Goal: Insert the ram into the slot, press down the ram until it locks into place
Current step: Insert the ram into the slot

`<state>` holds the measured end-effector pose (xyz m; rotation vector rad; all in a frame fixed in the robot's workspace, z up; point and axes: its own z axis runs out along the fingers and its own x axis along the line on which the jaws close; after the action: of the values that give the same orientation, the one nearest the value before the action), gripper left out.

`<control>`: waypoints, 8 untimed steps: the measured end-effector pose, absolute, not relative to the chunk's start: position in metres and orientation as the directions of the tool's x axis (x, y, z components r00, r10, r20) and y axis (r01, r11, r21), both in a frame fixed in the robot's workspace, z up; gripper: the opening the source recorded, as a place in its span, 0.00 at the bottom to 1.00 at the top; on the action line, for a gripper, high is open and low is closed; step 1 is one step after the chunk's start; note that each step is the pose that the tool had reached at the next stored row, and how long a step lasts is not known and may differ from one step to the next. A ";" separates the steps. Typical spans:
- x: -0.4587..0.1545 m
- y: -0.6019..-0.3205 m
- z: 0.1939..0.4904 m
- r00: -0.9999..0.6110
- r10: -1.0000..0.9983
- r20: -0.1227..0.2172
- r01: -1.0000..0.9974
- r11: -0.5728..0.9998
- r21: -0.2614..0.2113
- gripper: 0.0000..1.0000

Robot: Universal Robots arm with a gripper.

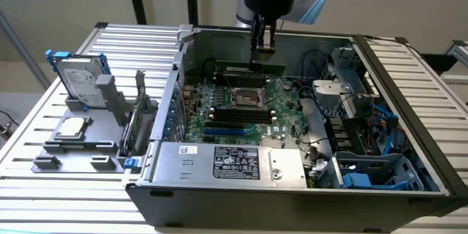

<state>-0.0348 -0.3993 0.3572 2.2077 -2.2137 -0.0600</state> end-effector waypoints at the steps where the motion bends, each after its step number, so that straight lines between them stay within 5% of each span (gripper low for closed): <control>1: -0.035 -0.400 0.355 -0.003 -1.000 -0.017 -0.999 0.003 0.038 0.13; 8: -0.035 -0.402 0.343 -0.004 -1.000 -0.017 -0.999 0.003 0.037 0.13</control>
<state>-0.0351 -0.4018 0.3425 2.2068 -2.2147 -0.0601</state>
